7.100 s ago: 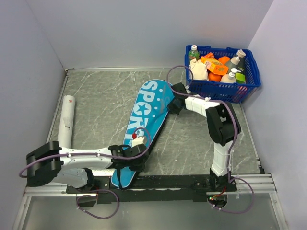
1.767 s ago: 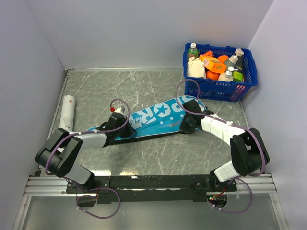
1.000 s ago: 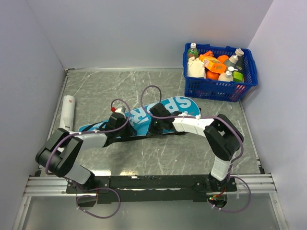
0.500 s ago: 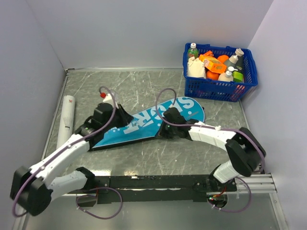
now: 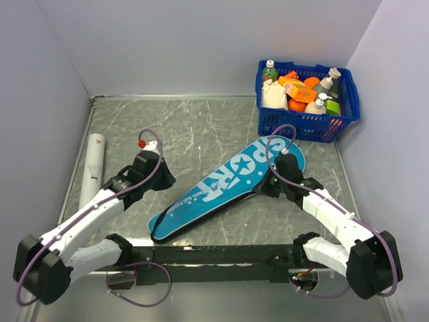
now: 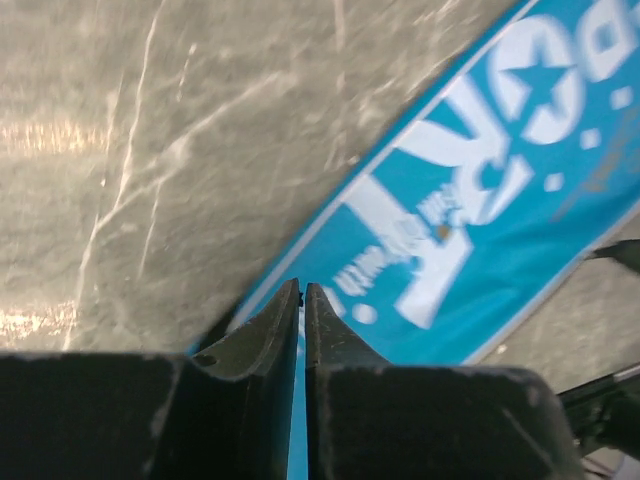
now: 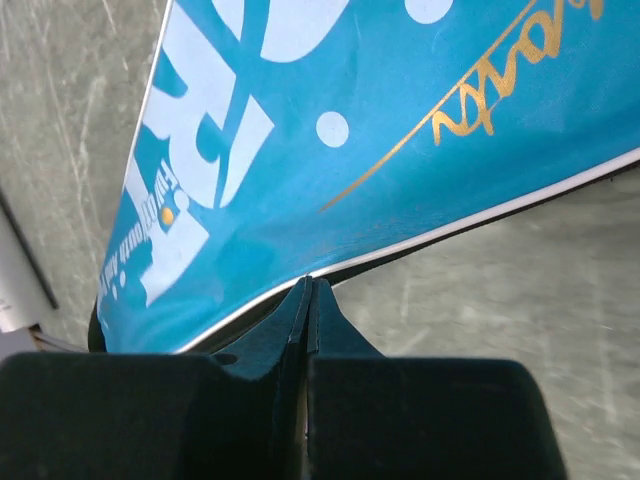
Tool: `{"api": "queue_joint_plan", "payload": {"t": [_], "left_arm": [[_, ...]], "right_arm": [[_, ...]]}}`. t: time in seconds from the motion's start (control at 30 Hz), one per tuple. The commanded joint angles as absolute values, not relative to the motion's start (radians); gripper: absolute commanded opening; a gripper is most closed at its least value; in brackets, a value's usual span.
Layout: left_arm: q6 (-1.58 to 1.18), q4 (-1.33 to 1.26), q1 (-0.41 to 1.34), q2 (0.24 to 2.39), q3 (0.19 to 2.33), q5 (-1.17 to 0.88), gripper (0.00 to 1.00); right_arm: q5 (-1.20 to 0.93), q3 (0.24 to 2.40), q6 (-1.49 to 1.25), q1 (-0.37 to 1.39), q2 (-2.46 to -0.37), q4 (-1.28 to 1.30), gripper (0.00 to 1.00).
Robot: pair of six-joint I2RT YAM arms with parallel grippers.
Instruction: Pack up the badminton gear
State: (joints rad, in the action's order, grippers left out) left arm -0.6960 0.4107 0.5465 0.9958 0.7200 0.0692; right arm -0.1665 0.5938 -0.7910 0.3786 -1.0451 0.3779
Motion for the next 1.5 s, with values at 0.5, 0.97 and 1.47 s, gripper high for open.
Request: {"api": "queue_joint_plan", "payload": {"t": [0.5,0.97,1.47], "left_arm": [[-0.663,0.504,0.636,1.083,0.666,-0.141,0.37],[-0.745,0.487,0.779,1.27,0.637,0.064,0.35],[-0.764,0.262,0.787,1.35,0.503,-0.02,0.23]], "right_arm": [[-0.199,0.532,-0.756,0.339,-1.137,0.275,0.0],[-0.201,0.506,-0.785,0.37,-1.112,0.259,0.0],[-0.158,0.718,-1.002,0.848,-1.38,0.157,0.0]]}}
